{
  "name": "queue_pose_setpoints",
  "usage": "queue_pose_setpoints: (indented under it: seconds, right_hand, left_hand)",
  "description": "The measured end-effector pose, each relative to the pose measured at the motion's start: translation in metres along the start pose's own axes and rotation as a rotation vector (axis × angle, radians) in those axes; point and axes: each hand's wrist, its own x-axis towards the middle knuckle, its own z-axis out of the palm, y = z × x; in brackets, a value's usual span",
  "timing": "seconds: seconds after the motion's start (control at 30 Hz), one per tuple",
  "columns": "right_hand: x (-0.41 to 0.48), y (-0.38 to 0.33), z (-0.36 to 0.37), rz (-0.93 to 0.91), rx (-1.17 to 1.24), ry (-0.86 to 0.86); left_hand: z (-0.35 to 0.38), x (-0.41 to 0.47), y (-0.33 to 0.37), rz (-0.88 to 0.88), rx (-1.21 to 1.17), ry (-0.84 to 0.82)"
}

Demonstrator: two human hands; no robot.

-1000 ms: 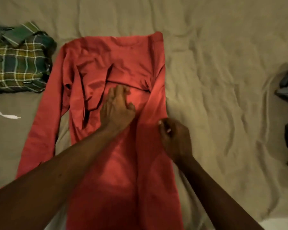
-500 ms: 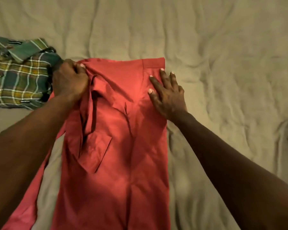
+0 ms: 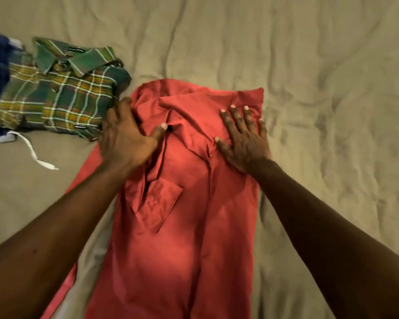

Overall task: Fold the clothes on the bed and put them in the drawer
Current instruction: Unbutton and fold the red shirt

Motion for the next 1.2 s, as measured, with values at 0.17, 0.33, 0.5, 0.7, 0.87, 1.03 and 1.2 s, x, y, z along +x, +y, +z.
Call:
queue_pose_setpoints:
  seconds: [0.17,0.33,0.5,0.7,0.87,1.03,1.2]
  right_hand:
    - [0.000,-0.011,-0.005,0.063,-0.025,-0.078]
    - [0.004,-0.019,-0.015,0.101,-0.048,-0.205]
    - [0.007,-0.021,-0.026,0.122,0.013,-0.275]
    - [-0.014,-0.041,-0.048,0.288,0.540,0.152]
    - [-0.086,-0.084,-0.037,0.575,1.321,0.052]
    - [-0.107,-0.103,-0.012,0.677,1.399,0.073]
    - [-0.090,-0.107,-0.018,0.754,1.485,-0.011]
  left_hand:
    - [0.005,-0.012,-0.029,-0.250,-0.214,-0.034]
    - [-0.040,0.002,-0.038,-0.435,-0.449,0.208]
    - [-0.076,-0.041,-0.004,0.090,-0.172,0.328]
    - [-0.019,-0.124,0.014,0.884,0.048,-0.134]
    - [0.006,-0.137,-0.012,0.678,-0.176,-0.532]
    - [0.002,-0.124,-0.035,0.416,0.033,-0.128]
    - [-0.004,-0.111,-0.052,0.471,0.451,-0.446]
